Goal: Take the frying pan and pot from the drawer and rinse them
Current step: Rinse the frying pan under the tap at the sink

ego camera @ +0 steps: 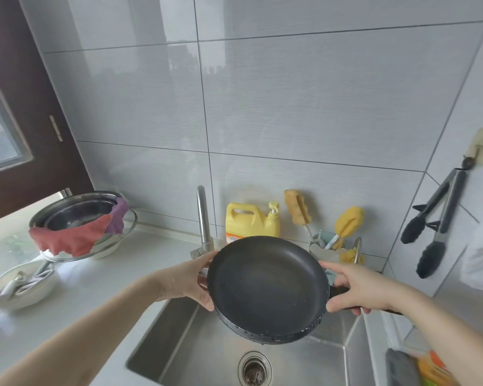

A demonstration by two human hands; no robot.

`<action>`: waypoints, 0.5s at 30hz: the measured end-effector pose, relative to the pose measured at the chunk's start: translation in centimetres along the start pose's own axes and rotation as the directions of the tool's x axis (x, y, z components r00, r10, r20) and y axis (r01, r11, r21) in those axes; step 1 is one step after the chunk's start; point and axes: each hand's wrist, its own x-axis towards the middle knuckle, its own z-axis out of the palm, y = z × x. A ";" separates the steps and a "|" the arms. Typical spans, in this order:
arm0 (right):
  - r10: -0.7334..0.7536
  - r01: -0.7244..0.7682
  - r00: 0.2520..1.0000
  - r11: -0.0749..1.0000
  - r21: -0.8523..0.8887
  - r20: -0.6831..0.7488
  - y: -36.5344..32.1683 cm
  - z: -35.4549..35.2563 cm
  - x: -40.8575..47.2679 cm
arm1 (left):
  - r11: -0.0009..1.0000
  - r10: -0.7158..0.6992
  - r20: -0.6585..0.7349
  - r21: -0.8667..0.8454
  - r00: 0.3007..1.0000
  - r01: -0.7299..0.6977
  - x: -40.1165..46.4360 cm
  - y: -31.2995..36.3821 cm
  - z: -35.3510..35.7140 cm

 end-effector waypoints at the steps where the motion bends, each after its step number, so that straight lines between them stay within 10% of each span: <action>1: 0.005 -0.005 1.000 1.000 0.000 0.003 0.0 0.1 -0.1 | 1.000 0.003 0.009 0.000 1.000 -0.003 0.0 0.0 0.0; 15: 0.087 -0.083 0.995 0.990 0.118 -0.036 0.6 3.6 -4.8 | 1.000 0.022 0.162 -0.002 0.987 -0.022 0.1 0.5 0.1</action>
